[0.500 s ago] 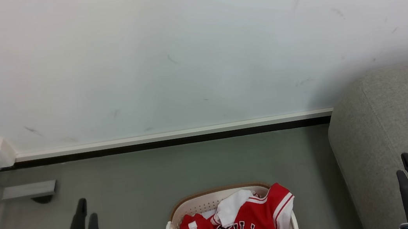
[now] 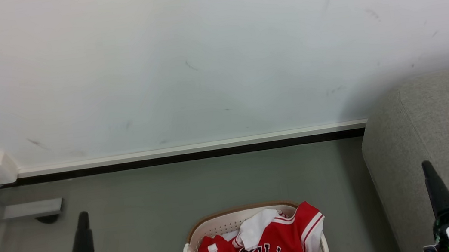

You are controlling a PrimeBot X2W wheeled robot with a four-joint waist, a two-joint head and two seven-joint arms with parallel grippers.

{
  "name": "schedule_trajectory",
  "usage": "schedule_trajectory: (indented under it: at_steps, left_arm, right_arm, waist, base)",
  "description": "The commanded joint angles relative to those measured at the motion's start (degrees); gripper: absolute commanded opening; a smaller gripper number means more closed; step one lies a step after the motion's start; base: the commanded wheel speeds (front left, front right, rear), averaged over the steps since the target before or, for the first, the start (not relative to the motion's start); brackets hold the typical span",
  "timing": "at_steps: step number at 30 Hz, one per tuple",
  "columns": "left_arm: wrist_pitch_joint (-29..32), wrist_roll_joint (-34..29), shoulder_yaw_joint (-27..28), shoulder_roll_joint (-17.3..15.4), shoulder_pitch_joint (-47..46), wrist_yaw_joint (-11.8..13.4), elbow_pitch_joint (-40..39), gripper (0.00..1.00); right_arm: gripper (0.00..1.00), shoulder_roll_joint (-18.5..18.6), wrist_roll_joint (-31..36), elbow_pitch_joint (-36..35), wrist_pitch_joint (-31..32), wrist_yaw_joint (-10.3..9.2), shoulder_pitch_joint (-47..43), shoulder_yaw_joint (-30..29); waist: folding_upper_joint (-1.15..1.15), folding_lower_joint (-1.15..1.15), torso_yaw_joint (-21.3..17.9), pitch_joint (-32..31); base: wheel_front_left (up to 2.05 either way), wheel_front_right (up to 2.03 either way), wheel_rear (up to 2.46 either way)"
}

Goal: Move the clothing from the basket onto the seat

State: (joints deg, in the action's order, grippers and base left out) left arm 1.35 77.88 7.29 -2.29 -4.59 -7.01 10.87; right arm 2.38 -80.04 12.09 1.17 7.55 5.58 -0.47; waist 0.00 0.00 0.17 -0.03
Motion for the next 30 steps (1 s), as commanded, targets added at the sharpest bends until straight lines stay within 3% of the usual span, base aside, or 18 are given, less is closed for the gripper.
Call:
schedule_trajectory:
  at_steps: [1,17,30]
  left_arm:
    - [-0.72,-2.95,0.38,-0.38,-0.41,-0.14,-1.41,1.00]
    - [-4.32,-27.22,-2.43,-1.30,1.73,2.14,-4.49,1.00]
    - [-6.81,-37.93,-4.82,-2.80,3.07,5.56,-3.85,1.00]
  right_arm:
    - [1.00,0.79,2.35,-1.33,-0.48,-0.02,1.34,0.72]
    - [1.00,1.09,25.26,-2.64,-4.07,-0.03,0.41,5.19]
    - [1.00,1.49,35.24,-0.75,-6.57,-0.05,-0.04,8.62]
  waist:
    - [0.00,0.00,-0.01,-0.03]
    - [0.00,0.00,0.10,-0.36]
    - [0.00,0.00,0.10,-0.82]
  base:
    - [0.00,0.00,0.00]
    - [0.00,0.00,0.00]
    - [0.00,0.00,0.00]
